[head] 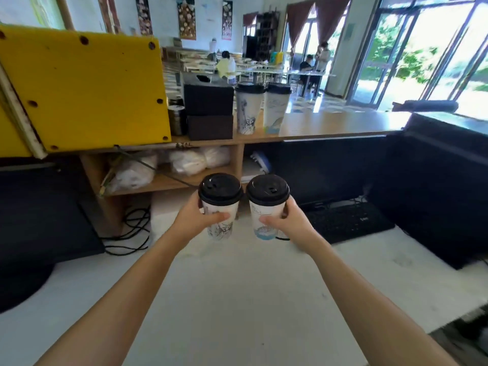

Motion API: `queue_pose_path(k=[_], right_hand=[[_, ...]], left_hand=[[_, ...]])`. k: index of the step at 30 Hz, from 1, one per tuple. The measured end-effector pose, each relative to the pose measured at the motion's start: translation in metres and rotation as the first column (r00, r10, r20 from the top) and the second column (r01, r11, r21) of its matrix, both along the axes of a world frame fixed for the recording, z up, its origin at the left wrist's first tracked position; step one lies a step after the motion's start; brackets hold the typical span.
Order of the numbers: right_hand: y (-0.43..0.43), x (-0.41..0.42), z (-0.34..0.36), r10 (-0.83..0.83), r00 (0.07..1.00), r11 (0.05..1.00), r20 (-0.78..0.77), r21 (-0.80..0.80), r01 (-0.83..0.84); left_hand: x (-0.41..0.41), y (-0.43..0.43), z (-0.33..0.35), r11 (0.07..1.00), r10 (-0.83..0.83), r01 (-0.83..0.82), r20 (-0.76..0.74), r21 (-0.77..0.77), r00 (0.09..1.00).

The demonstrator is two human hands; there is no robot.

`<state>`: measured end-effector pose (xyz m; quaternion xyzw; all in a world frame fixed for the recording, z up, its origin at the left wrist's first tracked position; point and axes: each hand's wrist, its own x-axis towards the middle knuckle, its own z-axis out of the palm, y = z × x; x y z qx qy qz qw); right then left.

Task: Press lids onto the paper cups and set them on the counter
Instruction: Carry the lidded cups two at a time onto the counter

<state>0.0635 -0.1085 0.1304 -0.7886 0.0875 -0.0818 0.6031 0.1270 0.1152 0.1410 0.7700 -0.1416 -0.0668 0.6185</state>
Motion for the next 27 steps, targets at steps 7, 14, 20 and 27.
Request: queue_pose_path(k=[7, 14, 20, 27], right_hand=[[-0.049, -0.013, 0.056, -0.06, 0.992, 0.998, 0.111, 0.017, 0.058], [-0.106, -0.003, 0.067, -0.071, 0.988, 0.995, 0.135, 0.085, 0.06], [-0.163, 0.016, 0.083, -0.07, 0.987, 0.996, 0.142, 0.069, 0.061], [-0.24, 0.067, 0.122, -0.04, 0.984, 0.998, 0.176, 0.048, 0.032]], left_hand=[[0.012, -0.062, 0.051, 0.986, -0.08, 0.081, 0.014, -0.143, 0.997], [0.021, -0.124, 0.069, 0.984, -0.101, 0.102, 0.014, -0.145, 0.995], [0.039, -0.177, 0.09, 0.983, -0.111, 0.117, 0.049, -0.138, 0.993], [0.082, -0.252, 0.133, 0.979, -0.061, 0.07, 0.051, -0.189, 0.997]])
